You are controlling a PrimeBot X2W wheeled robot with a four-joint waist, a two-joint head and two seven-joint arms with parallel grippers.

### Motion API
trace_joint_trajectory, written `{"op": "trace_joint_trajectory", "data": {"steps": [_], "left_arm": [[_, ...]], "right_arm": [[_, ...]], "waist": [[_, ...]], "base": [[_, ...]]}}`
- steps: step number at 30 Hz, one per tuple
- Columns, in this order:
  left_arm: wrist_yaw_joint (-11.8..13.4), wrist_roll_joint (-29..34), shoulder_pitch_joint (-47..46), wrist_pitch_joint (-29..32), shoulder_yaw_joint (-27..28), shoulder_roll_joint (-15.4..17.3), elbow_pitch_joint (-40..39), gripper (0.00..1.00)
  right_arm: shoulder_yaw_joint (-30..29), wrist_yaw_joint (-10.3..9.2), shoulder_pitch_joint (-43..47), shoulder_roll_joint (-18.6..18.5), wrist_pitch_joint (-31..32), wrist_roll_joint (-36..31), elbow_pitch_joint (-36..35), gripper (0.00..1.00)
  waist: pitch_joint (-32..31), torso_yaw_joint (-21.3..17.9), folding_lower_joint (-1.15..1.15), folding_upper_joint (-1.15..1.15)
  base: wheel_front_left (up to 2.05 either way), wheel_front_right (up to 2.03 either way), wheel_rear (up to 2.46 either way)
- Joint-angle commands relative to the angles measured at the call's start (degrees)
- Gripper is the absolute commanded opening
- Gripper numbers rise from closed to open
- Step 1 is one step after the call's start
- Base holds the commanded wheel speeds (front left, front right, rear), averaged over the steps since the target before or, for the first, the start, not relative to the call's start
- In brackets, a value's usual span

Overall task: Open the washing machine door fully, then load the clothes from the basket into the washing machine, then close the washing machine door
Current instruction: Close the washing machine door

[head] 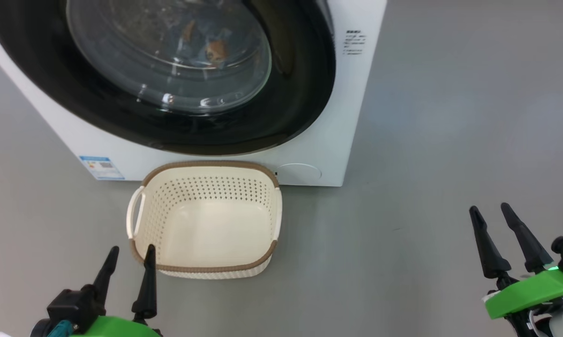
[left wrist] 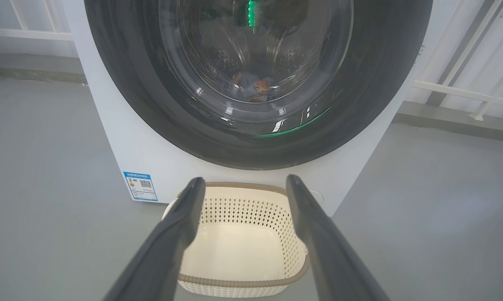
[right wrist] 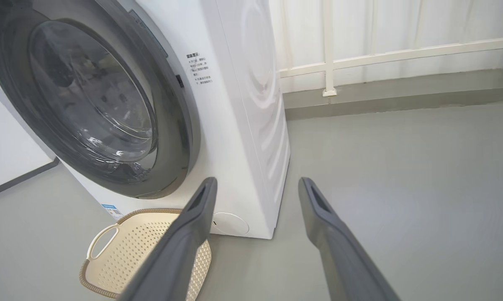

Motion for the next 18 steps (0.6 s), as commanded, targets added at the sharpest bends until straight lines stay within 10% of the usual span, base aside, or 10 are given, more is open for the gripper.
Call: {"op": "trace_joint_trajectory", "data": {"steps": [1, 18], "left_arm": [[-0.14, 0.32, -0.36, -0.37, 2.35, 1.66, -1.11, 1.0], [-0.14, 0.96, 1.27, -0.37, 4.32, 2.32, -2.46, 1.0]], "right_arm": [[0.35, -0.32, 0.89, -0.71, -0.27, -0.87, -1.56, 1.0], [-2.83, -0.32, 4.85, 0.61, -0.27, -1.17, -2.82, 1.0]], "waist": [[-1.18, -1.59, 0.01, 0.0], [-2.03, -4.55, 0.01, 0.0]], "base": [[0.0, 0.0, 0.0], [0.0, 0.0, 0.0]]}}
